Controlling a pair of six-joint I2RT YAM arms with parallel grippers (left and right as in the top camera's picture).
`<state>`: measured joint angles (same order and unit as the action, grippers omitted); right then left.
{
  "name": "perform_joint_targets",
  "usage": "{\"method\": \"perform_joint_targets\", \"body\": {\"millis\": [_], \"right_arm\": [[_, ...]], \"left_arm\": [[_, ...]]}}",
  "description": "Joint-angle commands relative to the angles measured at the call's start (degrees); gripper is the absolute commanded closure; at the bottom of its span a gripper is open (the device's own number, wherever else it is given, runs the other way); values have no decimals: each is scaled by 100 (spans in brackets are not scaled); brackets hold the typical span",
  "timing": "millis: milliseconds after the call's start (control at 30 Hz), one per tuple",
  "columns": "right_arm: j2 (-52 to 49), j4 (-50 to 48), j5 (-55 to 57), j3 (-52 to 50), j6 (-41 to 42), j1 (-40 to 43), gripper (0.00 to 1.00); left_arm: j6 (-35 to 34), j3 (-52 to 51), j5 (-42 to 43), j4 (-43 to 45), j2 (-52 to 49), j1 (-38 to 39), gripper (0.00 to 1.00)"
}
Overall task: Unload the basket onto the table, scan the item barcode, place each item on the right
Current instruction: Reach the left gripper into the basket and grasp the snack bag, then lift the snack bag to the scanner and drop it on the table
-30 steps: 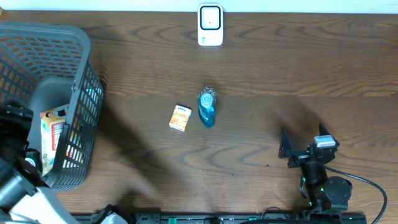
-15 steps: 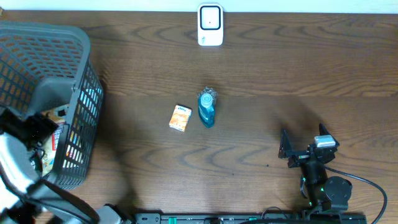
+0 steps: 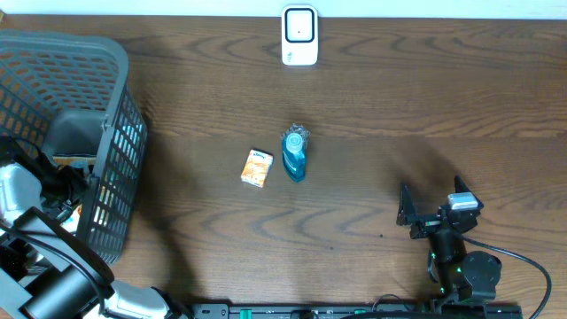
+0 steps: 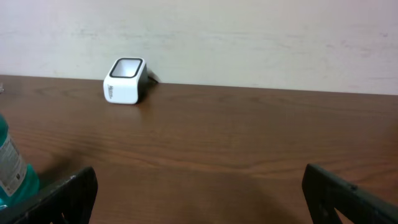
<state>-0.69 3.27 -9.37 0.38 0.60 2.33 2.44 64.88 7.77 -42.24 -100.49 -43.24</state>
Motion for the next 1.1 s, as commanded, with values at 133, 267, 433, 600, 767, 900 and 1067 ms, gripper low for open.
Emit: {"method": "perform_joint_targets", "body": {"millis": [133,267,433,600,767,900,1067], "right_arm": [[31,22,0,-7,0,-39,1],[31,22,0,-7,0,-39,1],[31,22,0,-7,0,-39,1],[31,22,0,-7,0,-39,1],[31,22,0,-7,0,-39,1],[31,22,0,-7,0,-39,1],[31,22,0,-7,0,-39,1]], "left_arm": [[28,22,-271,-354,-20,52,93],[-280,306,-271,-343,678,52,93],[-994,393,-267,-33,1696,52,93],[-1694,393,-223,299,2710,52,93],[-2236,393,225,723,3751,52,93],[-2559,393,1786,1534,4518,66,93],[-3010,393,3766,2940,5029,566,93]]}}
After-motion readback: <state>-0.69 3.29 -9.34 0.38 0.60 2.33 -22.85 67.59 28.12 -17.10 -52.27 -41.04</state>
